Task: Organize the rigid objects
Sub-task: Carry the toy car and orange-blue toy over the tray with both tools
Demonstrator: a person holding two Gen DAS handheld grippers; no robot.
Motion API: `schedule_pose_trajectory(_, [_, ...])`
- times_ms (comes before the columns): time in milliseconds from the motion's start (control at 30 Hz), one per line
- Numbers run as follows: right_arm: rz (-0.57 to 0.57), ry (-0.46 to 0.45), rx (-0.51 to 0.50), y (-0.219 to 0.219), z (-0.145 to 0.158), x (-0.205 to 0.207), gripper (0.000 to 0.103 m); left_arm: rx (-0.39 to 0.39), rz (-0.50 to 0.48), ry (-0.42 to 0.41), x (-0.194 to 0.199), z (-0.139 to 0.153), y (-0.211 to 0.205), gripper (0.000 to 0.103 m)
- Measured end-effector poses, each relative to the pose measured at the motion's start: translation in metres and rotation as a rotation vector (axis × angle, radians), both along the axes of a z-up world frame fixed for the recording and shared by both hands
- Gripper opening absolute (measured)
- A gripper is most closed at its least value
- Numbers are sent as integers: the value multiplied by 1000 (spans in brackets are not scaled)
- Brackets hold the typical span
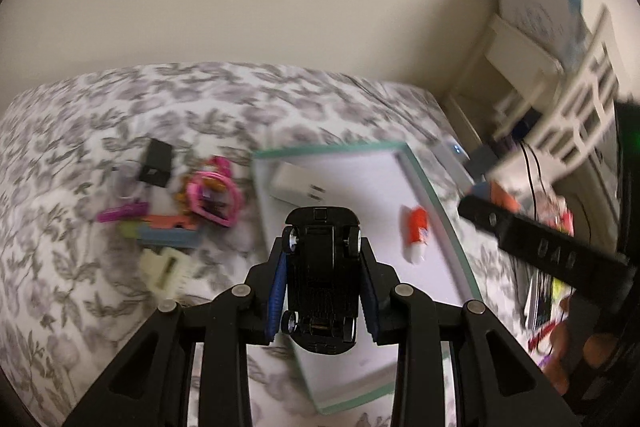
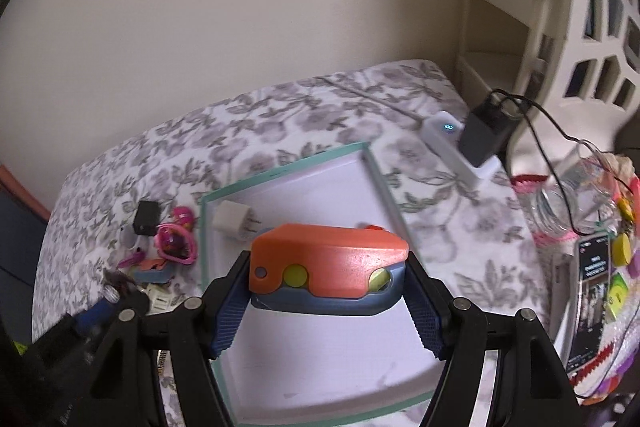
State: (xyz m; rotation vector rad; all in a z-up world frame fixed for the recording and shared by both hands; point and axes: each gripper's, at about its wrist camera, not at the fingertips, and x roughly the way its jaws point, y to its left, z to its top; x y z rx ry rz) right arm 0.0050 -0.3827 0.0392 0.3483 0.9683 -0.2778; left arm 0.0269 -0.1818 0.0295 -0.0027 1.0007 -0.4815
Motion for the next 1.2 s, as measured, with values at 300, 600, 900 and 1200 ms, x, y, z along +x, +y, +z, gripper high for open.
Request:
schedule_pose_trajectory(300, [-9,146,-22,-10,-37,5,74,112,-117,37,-14,-36,-46,34])
schedule_pose_trajectory(600, [15,269,-11,-7,-82,11,74,190,-142,90,-16,-67,-61,34])
schedule_pose_trajectory(900, [26,338,-15,-4,-107,14,74,228,-139,124,-13,-84,-64,34])
schedule_pose_trajectory(1200, [46,393,-5,3,-128,17,74,261,-134,145,-14,-99,-65,34])
